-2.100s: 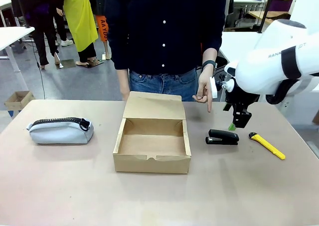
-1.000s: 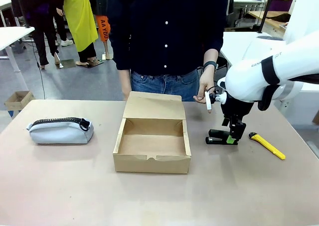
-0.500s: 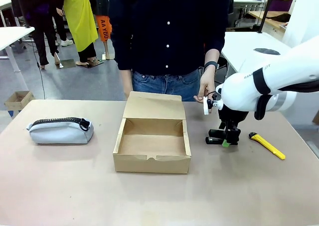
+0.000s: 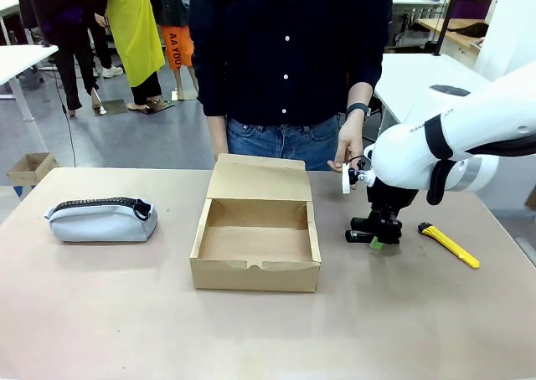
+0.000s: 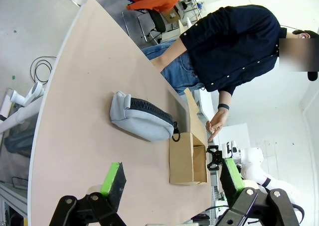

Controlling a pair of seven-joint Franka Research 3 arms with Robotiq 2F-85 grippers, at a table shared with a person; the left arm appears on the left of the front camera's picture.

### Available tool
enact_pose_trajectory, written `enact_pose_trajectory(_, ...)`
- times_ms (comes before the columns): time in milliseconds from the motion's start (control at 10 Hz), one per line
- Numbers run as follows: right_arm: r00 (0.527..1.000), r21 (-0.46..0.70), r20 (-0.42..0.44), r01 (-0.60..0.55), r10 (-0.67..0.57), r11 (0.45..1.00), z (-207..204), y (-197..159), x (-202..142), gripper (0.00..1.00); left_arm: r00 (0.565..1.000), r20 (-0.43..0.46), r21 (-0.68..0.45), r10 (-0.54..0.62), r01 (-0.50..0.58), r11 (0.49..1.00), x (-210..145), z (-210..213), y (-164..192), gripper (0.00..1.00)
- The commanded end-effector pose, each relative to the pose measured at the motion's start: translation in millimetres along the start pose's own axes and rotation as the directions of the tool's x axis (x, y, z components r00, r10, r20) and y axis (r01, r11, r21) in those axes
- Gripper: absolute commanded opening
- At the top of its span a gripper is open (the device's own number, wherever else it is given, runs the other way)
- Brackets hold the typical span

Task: Pack the items into the box.
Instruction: Pick up the item indicated by the person and place it inside the Mailer Box.

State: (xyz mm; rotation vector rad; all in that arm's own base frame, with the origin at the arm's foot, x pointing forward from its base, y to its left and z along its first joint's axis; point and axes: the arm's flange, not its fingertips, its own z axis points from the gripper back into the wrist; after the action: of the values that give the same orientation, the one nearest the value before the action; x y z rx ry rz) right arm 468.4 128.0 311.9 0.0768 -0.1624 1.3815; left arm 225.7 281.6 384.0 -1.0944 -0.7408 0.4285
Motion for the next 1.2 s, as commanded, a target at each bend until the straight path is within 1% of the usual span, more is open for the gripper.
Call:
enact_pose_trajectory(0, 1.0, -0.001, 0.031, -0.003, 0.003, 1.0, -1, 2, -5, 0.0, 1.0, 0.02, -0.021, -0.017, 0.017, 1.0, 1, -1, 0, 1.0)
enact_pose_trajectory(200, 1.0, 0.007, 0.027, 0.01, -0.01, 1.0, -1, 3, -6, 0.0, 1.0, 0.02, -0.021, -0.017, 0.017, 1.0, 1, -1, 0, 1.0)
enact_pose_trajectory(300, 1.0, 0.009, 0.026, 0.013, -0.014, 1.0, 0, 3, -7, 0.16, 1.0, 0.02, -0.021, -0.017, 0.017, 1.0, 1, -1, 0, 1.0)
enact_pose_trajectory(400, 0.999, 0.009, 0.03, 0.02, -0.021, 1.0, 0, 3, -7, 0.06, 1.0, 0.02, -0.021, -0.017, 0.017, 1.0, 1, -1, 0, 1.0)
enact_pose_trajectory(500, 0.999, 0.009, 0.031, 0.02, -0.02, 1.0, 1, 3, -8, 0.0, 1.0, 0.02, -0.021, -0.017, 0.017, 1.0, 1, -1, 0, 1.0)
enact_pose_trajectory(800, 0.999, 0.021, 0.041, 0.031, -0.031, 0.999, 10, 5, -13, 0.0, 1.0, 0.02, -0.021, -0.017, 0.017, 1.0, 1, -1, 0, 1.0)
enact_pose_trajectory(1000, 0.997, 0.012, 0.059, 0.041, -0.042, 0.999, 37, 9, -24, 0.0, 1.0, 0.02, -0.021, -0.017, 0.017, 1.0, 1, -1, 0, 1.0)
enact_pose_trajectory(1100, 0.996, 0.051, 0.074, 0.051, -0.054, 0.997, 61, 16, -34, 0.0, 1.0, 0.02, -0.021, -0.017, 0.017, 1.0, 1, -1, 0, 1.0)
